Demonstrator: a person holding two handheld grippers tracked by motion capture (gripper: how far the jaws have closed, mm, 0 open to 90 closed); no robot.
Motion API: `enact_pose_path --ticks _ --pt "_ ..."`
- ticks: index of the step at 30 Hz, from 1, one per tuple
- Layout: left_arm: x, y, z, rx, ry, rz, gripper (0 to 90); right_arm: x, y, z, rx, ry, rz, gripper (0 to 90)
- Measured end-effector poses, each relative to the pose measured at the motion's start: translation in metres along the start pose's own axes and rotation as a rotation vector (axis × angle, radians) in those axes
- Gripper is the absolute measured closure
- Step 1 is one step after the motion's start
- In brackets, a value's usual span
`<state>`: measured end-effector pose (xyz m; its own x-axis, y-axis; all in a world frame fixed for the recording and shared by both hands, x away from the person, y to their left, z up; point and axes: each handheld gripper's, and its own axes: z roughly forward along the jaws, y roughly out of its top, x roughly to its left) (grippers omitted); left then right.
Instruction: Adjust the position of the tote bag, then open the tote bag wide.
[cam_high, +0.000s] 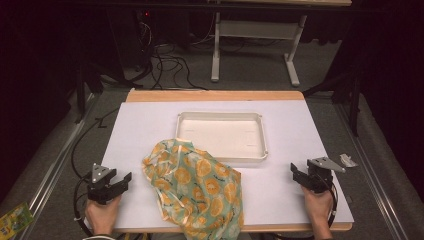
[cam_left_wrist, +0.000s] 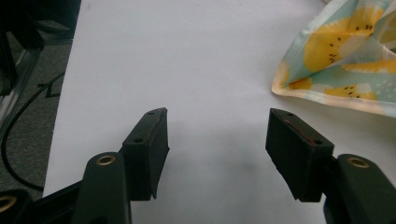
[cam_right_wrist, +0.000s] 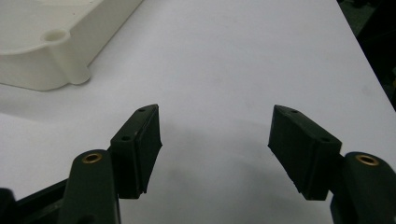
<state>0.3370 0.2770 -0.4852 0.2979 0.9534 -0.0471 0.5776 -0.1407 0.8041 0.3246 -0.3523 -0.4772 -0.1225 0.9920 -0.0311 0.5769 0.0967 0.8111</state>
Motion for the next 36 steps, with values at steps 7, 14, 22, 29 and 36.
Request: enact_pose_path --ticks 7,14,22,29,36 --pt "0.0 0.0 0.0 -0.008 -0.001 0.006 39.9 0.0 0.0 -0.001 -0.003 -0.01 0.01 34.4" --pt "-0.001 0.0 0.001 0.007 0.0 0.013 40.3 -0.001 -0.001 -0.001 -0.013 -0.011 0.012 34.0" --pt "0.0 0.001 -0.001 -0.013 -0.003 -0.002 39.7 -0.002 0.0 0.0 -0.006 -0.01 0.024 33.4" --pt "0.001 0.001 -0.003 -0.03 -0.025 -0.01 38.7 -0.002 0.0 0.0 -0.005 -0.012 0.026 33.4" --pt "-0.01 0.01 -0.007 -0.048 -0.087 0.002 38.0 -0.002 0.0 0.0 -0.001 -0.012 0.033 33.3"
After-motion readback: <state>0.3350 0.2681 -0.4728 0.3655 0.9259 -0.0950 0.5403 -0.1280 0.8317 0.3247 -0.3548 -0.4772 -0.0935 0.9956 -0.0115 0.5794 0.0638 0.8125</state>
